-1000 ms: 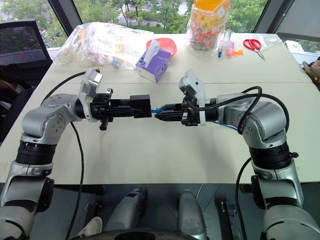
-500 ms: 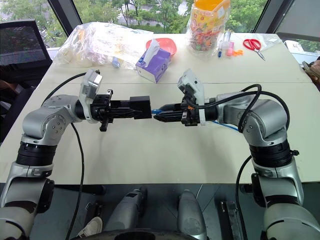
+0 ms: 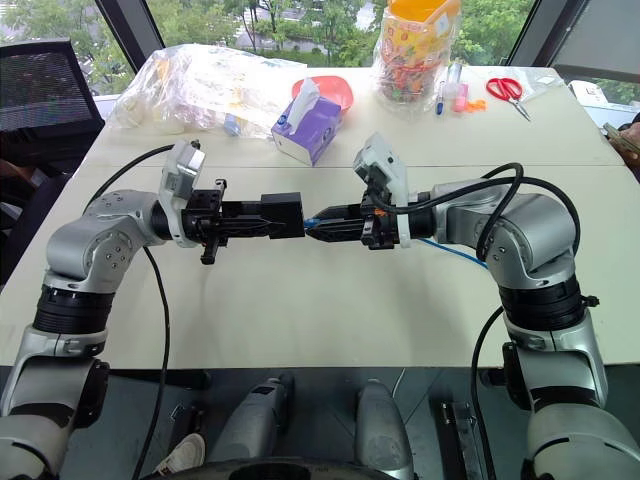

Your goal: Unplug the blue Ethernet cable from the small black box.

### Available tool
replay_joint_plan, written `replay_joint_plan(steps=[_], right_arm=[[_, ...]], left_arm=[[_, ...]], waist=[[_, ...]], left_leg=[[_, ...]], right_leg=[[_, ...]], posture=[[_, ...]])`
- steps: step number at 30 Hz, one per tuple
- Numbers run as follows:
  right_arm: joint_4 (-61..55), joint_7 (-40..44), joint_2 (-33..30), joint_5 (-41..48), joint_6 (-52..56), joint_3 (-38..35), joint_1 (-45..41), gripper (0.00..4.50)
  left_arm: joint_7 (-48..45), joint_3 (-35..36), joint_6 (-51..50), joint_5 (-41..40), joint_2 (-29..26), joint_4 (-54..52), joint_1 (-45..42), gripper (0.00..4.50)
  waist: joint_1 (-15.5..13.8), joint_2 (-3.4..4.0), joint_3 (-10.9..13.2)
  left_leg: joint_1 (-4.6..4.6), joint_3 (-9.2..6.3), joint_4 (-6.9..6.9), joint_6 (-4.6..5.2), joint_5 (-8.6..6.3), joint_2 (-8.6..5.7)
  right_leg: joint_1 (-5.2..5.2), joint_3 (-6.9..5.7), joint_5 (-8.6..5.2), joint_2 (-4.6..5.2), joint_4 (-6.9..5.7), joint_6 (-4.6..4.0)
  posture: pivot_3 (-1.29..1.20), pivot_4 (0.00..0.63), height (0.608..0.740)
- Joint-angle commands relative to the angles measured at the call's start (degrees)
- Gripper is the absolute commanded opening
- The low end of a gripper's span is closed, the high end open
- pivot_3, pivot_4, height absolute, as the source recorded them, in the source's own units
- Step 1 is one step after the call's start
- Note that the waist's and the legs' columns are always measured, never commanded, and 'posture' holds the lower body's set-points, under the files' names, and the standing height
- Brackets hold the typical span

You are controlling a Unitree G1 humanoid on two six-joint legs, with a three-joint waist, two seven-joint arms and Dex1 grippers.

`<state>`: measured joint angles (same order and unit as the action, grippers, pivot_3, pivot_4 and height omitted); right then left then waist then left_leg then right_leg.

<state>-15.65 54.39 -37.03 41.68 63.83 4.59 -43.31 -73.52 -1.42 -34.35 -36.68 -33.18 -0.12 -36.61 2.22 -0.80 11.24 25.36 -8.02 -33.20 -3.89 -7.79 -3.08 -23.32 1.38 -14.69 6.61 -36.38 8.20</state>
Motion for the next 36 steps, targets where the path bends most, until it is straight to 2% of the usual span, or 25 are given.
replay_joint_plan(steps=[1, 12, 16, 29, 36], right_arm=[[-1.2, 0.5, 0.3, 0.8, -0.8, 0.3, -1.4, 1.19], [-0.8, 0.2, 0.7, 1.0, -1.0, 0.2, -1.9, 1.19], [-0.4, 0.3, 0.8, 1.1, -1.0, 0.3, -2.3, 0.03], [-0.1, 0.2, 0.1, 0.3, -1.1, 0.8, -1.6, 0.03], [6.6, 1.2, -1.7, -3.4, -6.2, -0.5, 0.2, 0.03]], left_arm=[[0.4, 0.5, 0.7, -0.3, 0.1, -1.5, -0.2, 0.49], [0.1, 0.0, 1.4, 0.6, 0.0, -1.4, 0.1, 0.49], [-0.2, -0.4, 1.8, 1.1, -0.2, -1.5, 0.4, 0.49], [-0.5, -0.3, 1.6, 1.0, -0.4, -2.4, 0.9, 0.49], [-0.8, 0.7, 0.1, -0.2, -1.4, -3.7, 0.8, 0.49]], waist=[[0.0, 0.0, 0.0], [0.0, 0.0, 0.0], [0.0, 0.0, 0.0], [0.0, 0.0, 0.0], [0.0, 0.0, 0.0]], left_leg=[[0.0, 0.0, 0.0, 0.0, 0.0, 0.0], [0.0, 0.0, 0.01, 0.0, 0.0, 0.0], [0.01, 0.0, 0.02, 0.0, 0.0, 0.0], [0.02, 0.01, 0.02, 0.0, 0.0, 0.0], [0.02, 0.02, 0.03, 0.0, 0.0, 0.0]], right_leg=[[0.0, 0.0, 0.0, 0.0, 0.0, 0.0], [0.0, 0.0, 0.0, 0.0, 0.02, 0.0], [0.0, 0.0, 0.0, 0.0, 0.03, 0.0], [-0.01, 0.0, 0.0, 0.01, 0.05, 0.0], [0.0, 0.0, 0.0, 0.01, 0.06, 0.0]], posture=[[0.0, 0.15, 0.728], [0.0, 0.15, 0.728], [0.0, 0.15, 0.728], [0.0, 0.15, 0.728], [0.0, 0.15, 0.728]])
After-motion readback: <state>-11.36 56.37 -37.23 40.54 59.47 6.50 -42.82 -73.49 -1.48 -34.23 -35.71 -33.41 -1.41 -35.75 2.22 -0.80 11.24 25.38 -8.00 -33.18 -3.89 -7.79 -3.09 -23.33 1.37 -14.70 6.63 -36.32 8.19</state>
